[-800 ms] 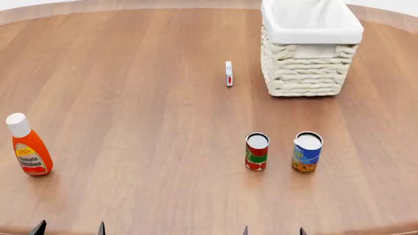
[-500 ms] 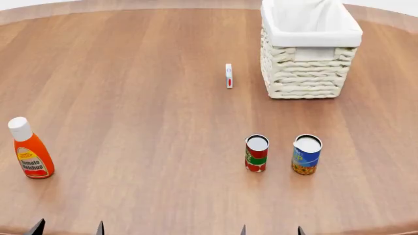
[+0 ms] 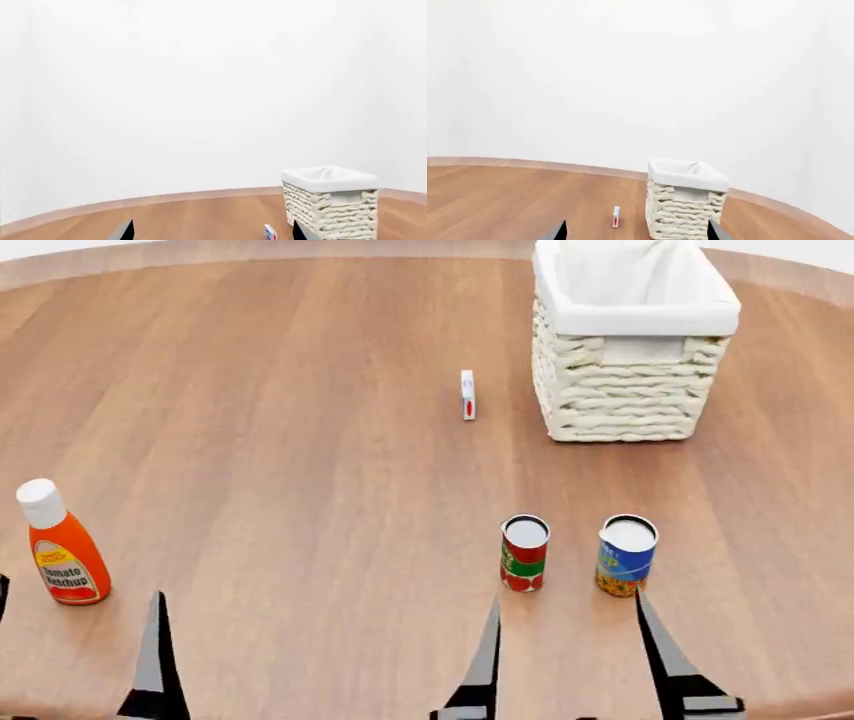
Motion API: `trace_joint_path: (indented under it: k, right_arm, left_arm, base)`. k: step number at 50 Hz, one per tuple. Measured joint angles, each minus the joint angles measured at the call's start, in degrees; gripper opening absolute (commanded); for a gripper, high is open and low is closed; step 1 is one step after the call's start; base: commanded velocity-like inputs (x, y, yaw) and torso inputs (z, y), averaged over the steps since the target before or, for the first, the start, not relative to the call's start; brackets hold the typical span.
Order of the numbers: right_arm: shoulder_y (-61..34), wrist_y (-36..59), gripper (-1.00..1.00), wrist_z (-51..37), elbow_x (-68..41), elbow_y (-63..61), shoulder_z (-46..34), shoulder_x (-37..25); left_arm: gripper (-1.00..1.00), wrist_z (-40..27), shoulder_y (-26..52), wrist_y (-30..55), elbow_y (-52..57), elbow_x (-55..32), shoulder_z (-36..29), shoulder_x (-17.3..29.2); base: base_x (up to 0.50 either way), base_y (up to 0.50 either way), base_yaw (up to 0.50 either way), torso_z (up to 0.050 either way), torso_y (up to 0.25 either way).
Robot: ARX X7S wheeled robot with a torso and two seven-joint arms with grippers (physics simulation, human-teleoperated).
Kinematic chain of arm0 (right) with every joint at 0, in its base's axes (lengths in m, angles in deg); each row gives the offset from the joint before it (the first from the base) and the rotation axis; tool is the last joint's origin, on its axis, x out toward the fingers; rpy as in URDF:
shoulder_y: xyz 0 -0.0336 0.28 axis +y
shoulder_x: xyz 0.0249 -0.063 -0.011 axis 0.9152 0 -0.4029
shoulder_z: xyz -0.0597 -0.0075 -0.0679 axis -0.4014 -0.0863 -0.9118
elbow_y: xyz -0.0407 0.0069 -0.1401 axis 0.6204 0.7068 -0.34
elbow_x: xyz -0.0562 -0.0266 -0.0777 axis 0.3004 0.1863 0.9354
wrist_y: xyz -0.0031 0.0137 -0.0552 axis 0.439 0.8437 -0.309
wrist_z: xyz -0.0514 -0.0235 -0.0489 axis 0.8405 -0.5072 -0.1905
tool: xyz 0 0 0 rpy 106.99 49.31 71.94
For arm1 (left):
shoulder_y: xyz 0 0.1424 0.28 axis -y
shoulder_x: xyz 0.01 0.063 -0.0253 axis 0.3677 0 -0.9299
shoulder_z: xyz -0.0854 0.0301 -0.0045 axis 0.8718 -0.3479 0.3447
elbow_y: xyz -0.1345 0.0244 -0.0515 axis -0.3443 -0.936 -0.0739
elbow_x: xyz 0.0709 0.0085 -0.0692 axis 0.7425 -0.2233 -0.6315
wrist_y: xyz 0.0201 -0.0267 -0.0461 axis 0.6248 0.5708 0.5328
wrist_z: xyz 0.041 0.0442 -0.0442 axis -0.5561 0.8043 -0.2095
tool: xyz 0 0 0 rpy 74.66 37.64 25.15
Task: Pick up the tomato sauce, and put it in the basket.
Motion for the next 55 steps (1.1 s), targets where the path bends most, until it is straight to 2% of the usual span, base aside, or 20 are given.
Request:
trace_joint_path:
  k: [9, 17, 26, 55]
  right_arm:
    - [-0.64, 5.02, 1.0, -0.26, 3.63, -13.99, -1.53, -1.67]
    - [-1.21, 7.25, 1.0, -0.54, 5.93, -20.35, -2.8, -2.61]
    - [-1.66, 8.58, 1.0, -0.88, 7.39, -23.1, -3.93, -3.29]
    - [-1.8, 9.16, 1.0, -2.43, 8.26, -24.49, -5.26, -4.5]
  left_arm:
    - [1.0, -0.66, 0.04, 2.51, 13.51, -1.48, 0.14, 1.22]
    - [1.0, -1.32, -0.3, 2.26, 18.25, -2.03, 0.17, 1.95]
    - [1.0, -1.9, -0.59, 1.53, 19.87, -2.19, 0.07, 2.75]
    - [1.0, -3.2, -1.71, -0.03, 20.68, -1.4, -1.53, 4.78]
  base:
    - [0.0, 0.0, 0.0, 0.0, 0.0]
    - [0.0, 0.0, 0.0, 0.0, 0.0]
    - [0.04, 0.0, 0.0, 0.0, 0.0]
    - [0.28, 0.0, 0.0, 0.0, 0.0]
